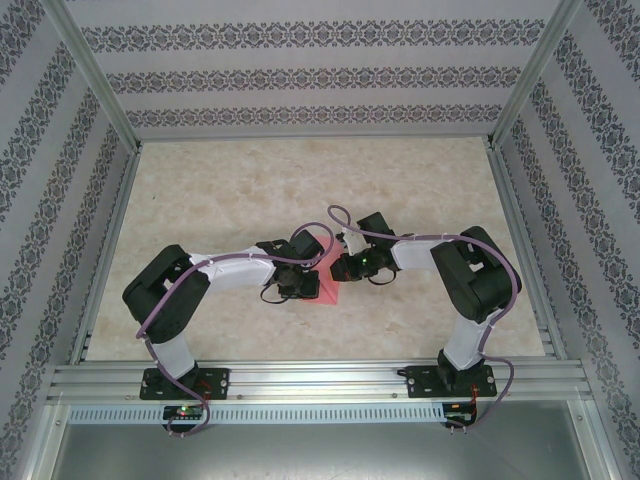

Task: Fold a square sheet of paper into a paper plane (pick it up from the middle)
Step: Fold the triangle a second time at the center of the table.

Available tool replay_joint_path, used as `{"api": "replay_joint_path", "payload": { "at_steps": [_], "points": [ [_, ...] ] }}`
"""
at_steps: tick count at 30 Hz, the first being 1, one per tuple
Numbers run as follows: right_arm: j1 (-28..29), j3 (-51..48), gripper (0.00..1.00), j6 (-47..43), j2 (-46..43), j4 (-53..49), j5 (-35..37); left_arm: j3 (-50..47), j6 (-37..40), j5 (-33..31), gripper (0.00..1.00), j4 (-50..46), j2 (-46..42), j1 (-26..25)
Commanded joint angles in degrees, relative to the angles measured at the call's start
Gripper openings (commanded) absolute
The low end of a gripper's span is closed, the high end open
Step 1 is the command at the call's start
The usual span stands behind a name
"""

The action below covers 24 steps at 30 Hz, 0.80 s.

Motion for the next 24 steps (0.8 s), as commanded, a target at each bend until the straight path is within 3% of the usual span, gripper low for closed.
{"api": "replay_joint_path", "payload": {
  "at_steps": [1,7,15,24],
  "points": [
    [-0.02,0.99,0.07,-1.7,1.43,-0.5,2.83,0.92,1.02,-1.31,0.19,-2.65,-0.48,-0.47],
    [0.22,1.05,0.06,-1.89,1.55,-0.91,3.52,3.57,-1.05,-2.82,0.25,-3.18,-4.76,0.28],
    [0.33,1.24,0.06,-2.06,1.89,-1.29,3.68,1.8,-8.54,6.71,0.25,10.78,-4.8,5.64],
    [0.42,1.42,0.06,-2.15,2.04,-1.53,3.94,-0.07,-14.9,12.35,0.21,21.45,-0.56,7.19]
  ]
}}
